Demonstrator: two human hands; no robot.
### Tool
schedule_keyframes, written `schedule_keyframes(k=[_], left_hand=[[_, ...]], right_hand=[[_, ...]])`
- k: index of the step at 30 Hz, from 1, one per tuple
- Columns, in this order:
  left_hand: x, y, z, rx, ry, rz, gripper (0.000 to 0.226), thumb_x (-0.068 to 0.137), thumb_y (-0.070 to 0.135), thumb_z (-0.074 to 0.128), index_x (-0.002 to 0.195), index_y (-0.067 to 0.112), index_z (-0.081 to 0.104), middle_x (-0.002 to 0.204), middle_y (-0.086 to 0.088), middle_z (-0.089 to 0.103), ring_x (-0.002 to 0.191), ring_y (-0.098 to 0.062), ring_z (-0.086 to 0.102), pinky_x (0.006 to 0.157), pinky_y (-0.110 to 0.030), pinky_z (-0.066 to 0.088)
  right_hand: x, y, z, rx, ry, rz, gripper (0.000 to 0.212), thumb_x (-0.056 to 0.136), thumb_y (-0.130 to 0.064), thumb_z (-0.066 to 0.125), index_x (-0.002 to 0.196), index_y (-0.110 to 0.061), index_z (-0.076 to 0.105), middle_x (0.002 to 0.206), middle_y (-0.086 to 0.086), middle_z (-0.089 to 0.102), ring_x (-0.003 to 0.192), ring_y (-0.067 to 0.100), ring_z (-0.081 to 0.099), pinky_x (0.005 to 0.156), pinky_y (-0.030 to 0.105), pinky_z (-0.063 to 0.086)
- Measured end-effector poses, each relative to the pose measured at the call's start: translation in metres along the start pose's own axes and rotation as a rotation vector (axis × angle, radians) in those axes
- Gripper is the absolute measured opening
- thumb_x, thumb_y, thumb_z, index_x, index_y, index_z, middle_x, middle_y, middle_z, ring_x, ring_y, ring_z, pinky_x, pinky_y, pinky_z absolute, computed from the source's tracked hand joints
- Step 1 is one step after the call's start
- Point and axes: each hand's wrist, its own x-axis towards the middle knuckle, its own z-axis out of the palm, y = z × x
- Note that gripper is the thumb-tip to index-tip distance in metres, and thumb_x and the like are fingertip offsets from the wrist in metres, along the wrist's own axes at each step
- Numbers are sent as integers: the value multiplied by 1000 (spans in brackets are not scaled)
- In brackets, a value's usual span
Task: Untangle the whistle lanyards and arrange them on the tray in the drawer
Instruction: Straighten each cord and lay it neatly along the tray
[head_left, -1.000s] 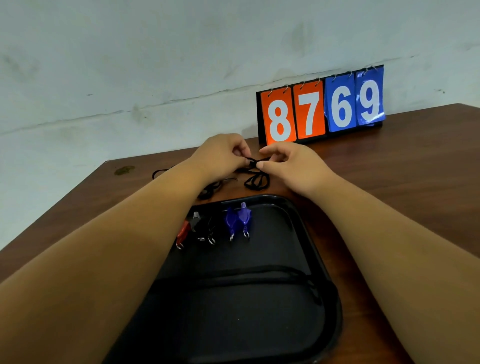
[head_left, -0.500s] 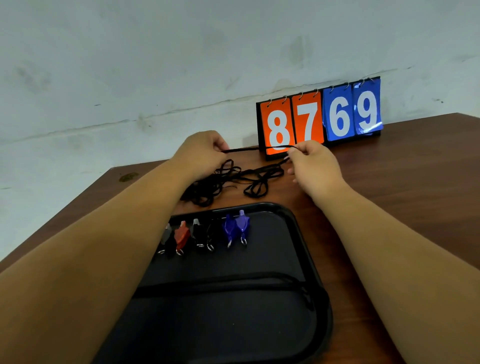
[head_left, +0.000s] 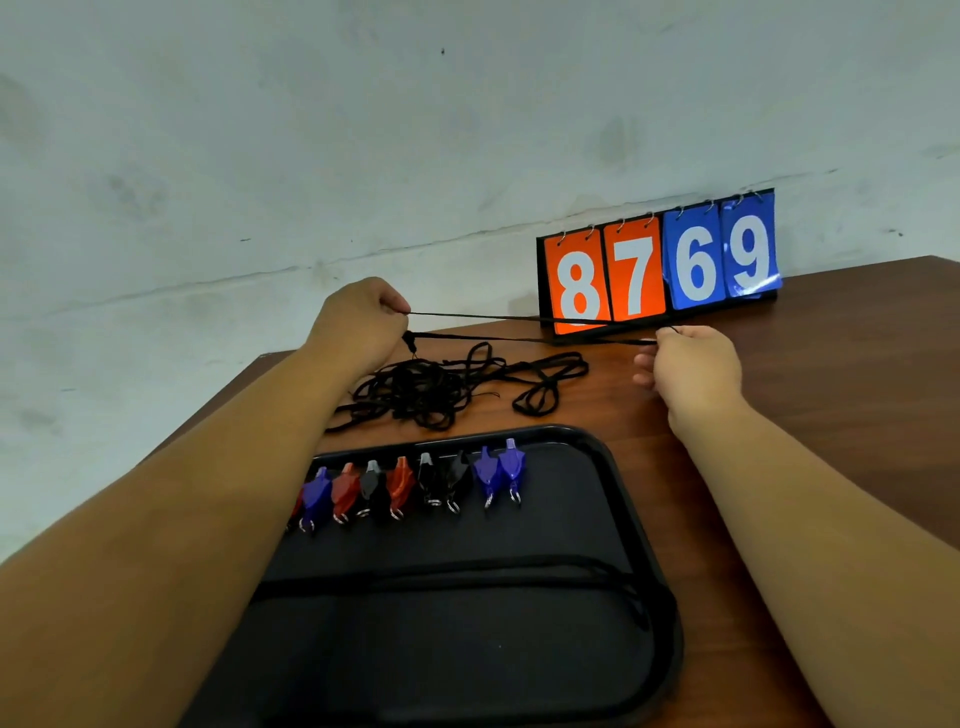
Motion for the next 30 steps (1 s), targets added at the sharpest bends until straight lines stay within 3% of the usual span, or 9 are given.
schedule_keyframes(k=[6,9,12,14,16,22,25,30], left_hand=[[-5,8,-9,116,80,-1,23,98,17,50,109,20,69,113,-2,66,103,-25,63,75,-32,45],[-6,10,-13,61,60,-78,26,100,18,45,107,13,69,109,-11,67,96,-31,66,69,-36,48],[-13,19,-16,-425,-19,-265,26,105,13,45,115,9,69,109,-9,76,96,-24,75,90,-44,63],[-24,27,-19,-764,-96,-356,21,109,13,44,117,13,64,107,-6,82,97,-22,79,92,-42,62],[-30,30,-21,-935,-114,-376,18,111,13,45,120,14,61,98,-6,84,97,-25,80,90,-44,64],[-40,27,-30,-939,-72,-381,11,109,14,57,116,11,64,102,-10,72,92,-24,74,78,-40,66],[-48,23,-35,-1011,-73,-390,17,107,13,67,122,8,61,103,-11,70,90,-25,76,78,-39,68],[-62,11,-47,-962,-53,-362,16,101,5,73,108,9,59,113,-16,68,94,-32,79,80,-41,68]], right_hand=[[-8,-2,0,6,11,6,32,114,-24,50,144,-21,57,98,1,76,82,15,77,70,29,59],[-12,-2,0,82,0,3,20,114,-21,50,130,-22,61,100,0,77,79,14,76,79,35,67],[-17,-2,-1,218,-37,47,16,114,-18,50,121,-21,64,101,3,75,71,12,69,88,43,67],[-20,-2,-4,253,-38,53,18,114,-19,50,125,-19,64,98,4,71,71,12,67,87,42,67],[-24,-3,-7,222,-28,35,16,113,-22,51,120,-19,65,95,3,68,70,13,65,86,42,67],[-34,-5,-13,166,-46,-2,18,112,-25,54,127,-27,63,95,2,65,69,14,62,78,38,66],[-40,-6,-13,173,-79,-6,19,111,-26,55,128,-27,64,96,2,63,69,14,59,76,37,65],[-49,-2,-15,67,-80,-89,23,110,-30,58,132,-23,64,95,2,66,68,15,62,82,43,67]])
